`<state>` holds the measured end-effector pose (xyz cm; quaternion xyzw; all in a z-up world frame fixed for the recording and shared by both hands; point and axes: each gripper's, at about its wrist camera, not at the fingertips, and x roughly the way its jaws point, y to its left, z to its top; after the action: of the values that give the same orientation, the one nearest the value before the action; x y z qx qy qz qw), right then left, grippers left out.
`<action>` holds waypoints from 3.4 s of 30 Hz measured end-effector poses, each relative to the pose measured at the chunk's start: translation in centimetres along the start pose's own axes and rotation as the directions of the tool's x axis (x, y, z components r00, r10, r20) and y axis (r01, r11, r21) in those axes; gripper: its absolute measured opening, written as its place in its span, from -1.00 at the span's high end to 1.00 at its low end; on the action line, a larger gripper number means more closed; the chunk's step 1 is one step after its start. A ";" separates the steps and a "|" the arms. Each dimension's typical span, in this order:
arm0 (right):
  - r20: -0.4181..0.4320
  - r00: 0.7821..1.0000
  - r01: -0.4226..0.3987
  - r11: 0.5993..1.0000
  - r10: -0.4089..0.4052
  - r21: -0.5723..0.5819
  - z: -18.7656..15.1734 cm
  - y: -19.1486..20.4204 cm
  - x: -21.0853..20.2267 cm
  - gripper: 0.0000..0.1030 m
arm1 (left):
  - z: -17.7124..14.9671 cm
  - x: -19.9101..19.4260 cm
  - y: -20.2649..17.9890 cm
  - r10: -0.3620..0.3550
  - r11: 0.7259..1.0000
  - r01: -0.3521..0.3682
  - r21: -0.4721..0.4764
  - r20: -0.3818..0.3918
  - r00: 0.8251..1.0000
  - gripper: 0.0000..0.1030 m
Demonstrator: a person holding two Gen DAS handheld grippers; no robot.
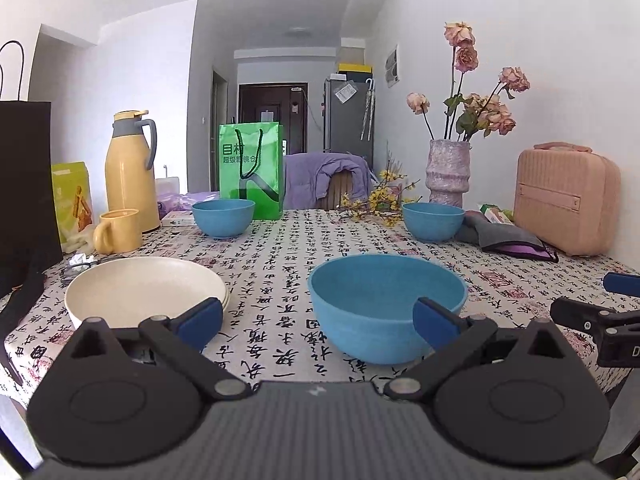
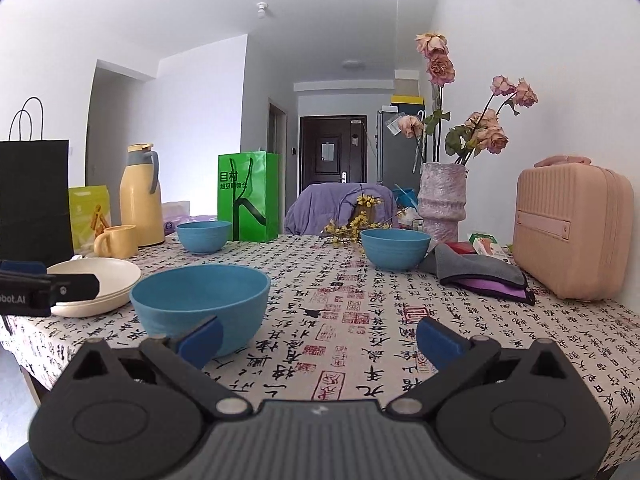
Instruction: Organize plates and bowls
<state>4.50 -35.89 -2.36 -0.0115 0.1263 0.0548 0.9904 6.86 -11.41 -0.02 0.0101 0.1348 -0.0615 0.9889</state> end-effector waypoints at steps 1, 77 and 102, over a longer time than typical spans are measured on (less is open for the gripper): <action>-0.006 1.000 0.009 1.000 -0.009 -0.002 0.2 -0.2 0.3 -1.00 | 0.4 0.3 -0.2 -0.004 1.000 0.004 0.006 -0.002 1.000 -1.00; -0.465 0.885 0.068 0.981 0.025 0.183 16.4 -18.4 30.9 0.91 | 16.0 35.8 -12.8 -0.325 0.945 0.222 -0.242 -0.595 0.735 0.83; -0.444 0.896 0.064 0.981 0.024 0.183 11.3 -14.3 11.9 0.91 | 10.9 18.1 -12.3 -0.345 0.937 0.239 -0.254 -0.577 0.740 0.83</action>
<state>20.31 -48.43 5.76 0.0712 0.3534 0.0280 0.9323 25.52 -26.13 5.57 -0.0726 0.4527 -0.1983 0.8663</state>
